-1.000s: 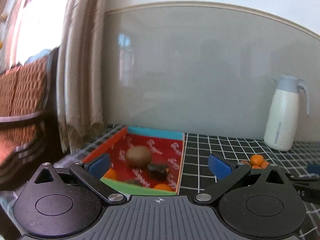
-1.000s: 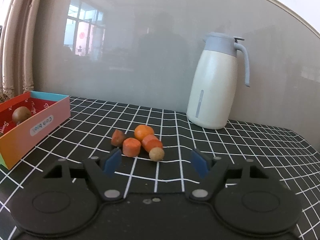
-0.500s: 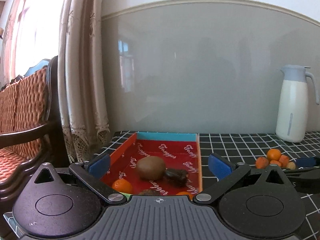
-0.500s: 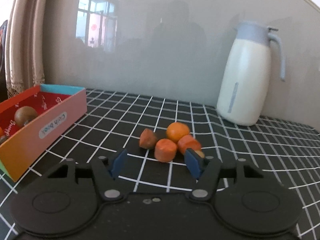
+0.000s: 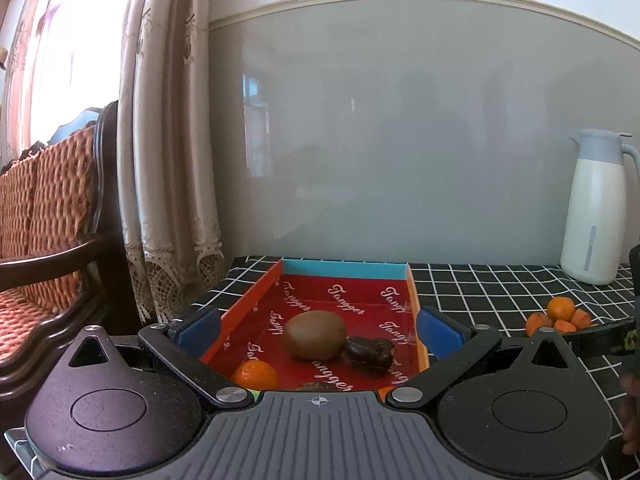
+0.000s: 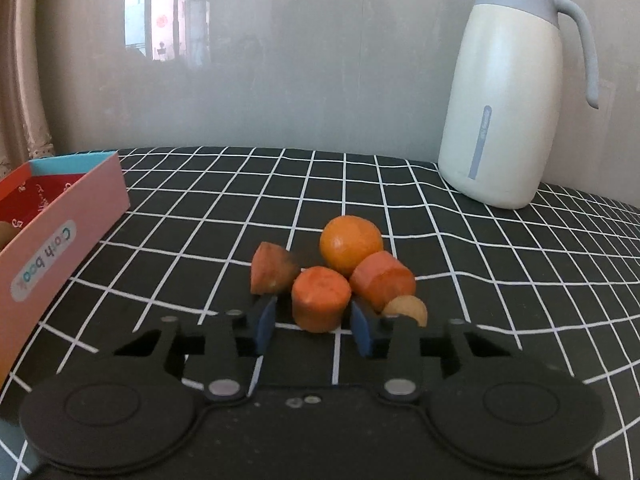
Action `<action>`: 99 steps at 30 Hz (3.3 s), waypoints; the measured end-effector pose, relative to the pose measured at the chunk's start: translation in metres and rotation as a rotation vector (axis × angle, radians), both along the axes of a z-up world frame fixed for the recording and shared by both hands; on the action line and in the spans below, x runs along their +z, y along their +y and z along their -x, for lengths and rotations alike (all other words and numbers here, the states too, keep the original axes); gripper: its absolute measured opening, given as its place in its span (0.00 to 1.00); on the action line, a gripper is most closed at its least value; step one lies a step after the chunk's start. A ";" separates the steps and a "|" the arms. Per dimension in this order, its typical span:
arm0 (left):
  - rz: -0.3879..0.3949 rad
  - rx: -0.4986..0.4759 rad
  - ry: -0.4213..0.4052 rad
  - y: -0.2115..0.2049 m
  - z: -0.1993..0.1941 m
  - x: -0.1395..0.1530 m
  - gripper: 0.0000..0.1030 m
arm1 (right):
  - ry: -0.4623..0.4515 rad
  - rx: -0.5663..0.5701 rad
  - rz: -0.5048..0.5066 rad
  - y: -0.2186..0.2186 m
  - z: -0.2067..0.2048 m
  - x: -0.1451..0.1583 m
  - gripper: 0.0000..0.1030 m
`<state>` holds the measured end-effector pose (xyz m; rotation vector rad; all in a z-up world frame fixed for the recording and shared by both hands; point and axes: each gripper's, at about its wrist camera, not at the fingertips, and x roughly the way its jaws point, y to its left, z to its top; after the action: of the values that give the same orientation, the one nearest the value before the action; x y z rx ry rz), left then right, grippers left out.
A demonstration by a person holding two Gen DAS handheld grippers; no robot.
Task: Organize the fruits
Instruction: 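Carry the kumquat into the red box and open the right gripper, then move both grippers back toward the remaining fruit on the table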
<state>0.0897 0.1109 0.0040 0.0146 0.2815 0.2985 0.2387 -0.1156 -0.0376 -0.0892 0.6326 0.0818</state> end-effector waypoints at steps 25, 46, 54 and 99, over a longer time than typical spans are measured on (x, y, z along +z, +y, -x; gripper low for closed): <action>0.009 0.016 0.021 -0.001 0.001 -0.001 1.00 | -0.117 0.092 0.021 0.019 0.058 0.052 0.28; 0.003 0.087 0.024 0.038 0.014 0.001 1.00 | -0.167 0.215 0.004 0.081 0.075 0.068 0.28; 0.036 0.139 0.026 0.067 0.019 0.002 1.00 | -0.168 0.325 -0.014 0.134 0.084 0.063 0.28; -0.007 -0.170 0.064 -0.080 -0.001 0.002 1.00 | -0.253 -0.026 -0.091 -0.058 0.100 0.077 0.44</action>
<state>0.0911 0.0307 0.0058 0.0551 0.3408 0.1299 0.1390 -0.1731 0.0391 -0.0030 0.3767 0.0721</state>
